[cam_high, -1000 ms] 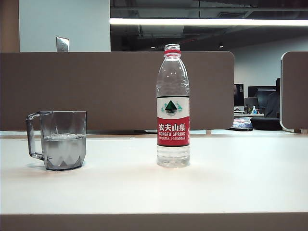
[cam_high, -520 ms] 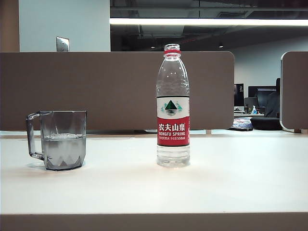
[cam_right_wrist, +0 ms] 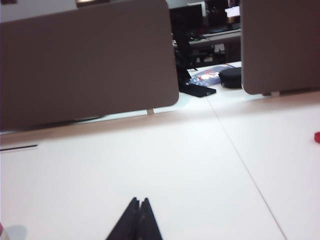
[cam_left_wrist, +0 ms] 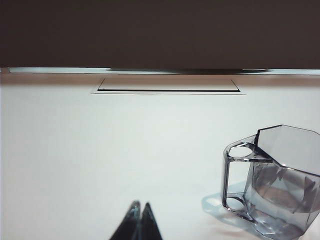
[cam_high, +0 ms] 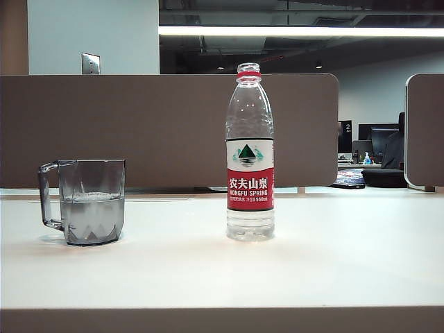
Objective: Pick up the mineral water bottle on the table and pour water into the mug until it's half full.
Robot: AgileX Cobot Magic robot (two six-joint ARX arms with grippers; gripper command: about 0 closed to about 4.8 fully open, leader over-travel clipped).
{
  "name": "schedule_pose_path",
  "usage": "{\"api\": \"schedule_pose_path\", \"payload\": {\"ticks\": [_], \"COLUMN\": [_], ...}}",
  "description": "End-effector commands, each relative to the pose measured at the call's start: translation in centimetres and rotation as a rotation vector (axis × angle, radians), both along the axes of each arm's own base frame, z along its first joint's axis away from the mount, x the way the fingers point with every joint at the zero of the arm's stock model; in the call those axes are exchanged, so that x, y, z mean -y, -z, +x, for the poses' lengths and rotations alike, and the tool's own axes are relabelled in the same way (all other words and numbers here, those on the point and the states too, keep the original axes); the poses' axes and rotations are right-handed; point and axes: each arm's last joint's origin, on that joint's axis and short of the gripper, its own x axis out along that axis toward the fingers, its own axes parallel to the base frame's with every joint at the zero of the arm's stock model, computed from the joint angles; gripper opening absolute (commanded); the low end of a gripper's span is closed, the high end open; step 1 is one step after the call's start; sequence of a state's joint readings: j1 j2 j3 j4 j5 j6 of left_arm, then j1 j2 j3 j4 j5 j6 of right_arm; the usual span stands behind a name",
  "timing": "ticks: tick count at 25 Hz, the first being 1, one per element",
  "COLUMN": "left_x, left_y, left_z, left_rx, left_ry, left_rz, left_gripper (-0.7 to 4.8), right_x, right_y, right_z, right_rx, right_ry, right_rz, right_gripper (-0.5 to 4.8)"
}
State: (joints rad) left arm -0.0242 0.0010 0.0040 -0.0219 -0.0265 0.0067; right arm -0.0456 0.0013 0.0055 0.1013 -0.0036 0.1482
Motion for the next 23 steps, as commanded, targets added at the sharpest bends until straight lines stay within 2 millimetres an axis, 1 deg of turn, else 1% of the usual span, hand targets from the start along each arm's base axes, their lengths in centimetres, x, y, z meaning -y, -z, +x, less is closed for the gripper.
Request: {"api": "schedule_pose_path", "payload": {"ticks": [1,6,12,23], "left_x": [0.0,0.01,0.01,0.01], "left_y": [-0.17,-0.17,-0.17,-0.18], "left_z": [-0.01,-0.01,-0.01,-0.02], "left_rx": [0.01,0.01,0.01,0.01], "left_ry": [0.003,0.004,0.004,0.004], "left_rz": [0.0,0.0,0.0,0.0], "left_gripper": [-0.05,-0.05,-0.05,-0.05], "right_x": [0.0,-0.01,-0.01,-0.01], "right_y": [0.31,0.65,0.66,0.73], "right_z": [0.03,0.06,0.06,0.06], "right_rx": [-0.021,-0.057,-0.06,-0.07], "right_ry": [0.005,0.006,0.01,0.014], "right_rz": [-0.024,-0.047,-0.099,-0.145], "right_gripper": [-0.06,-0.06,-0.06,-0.06]}}
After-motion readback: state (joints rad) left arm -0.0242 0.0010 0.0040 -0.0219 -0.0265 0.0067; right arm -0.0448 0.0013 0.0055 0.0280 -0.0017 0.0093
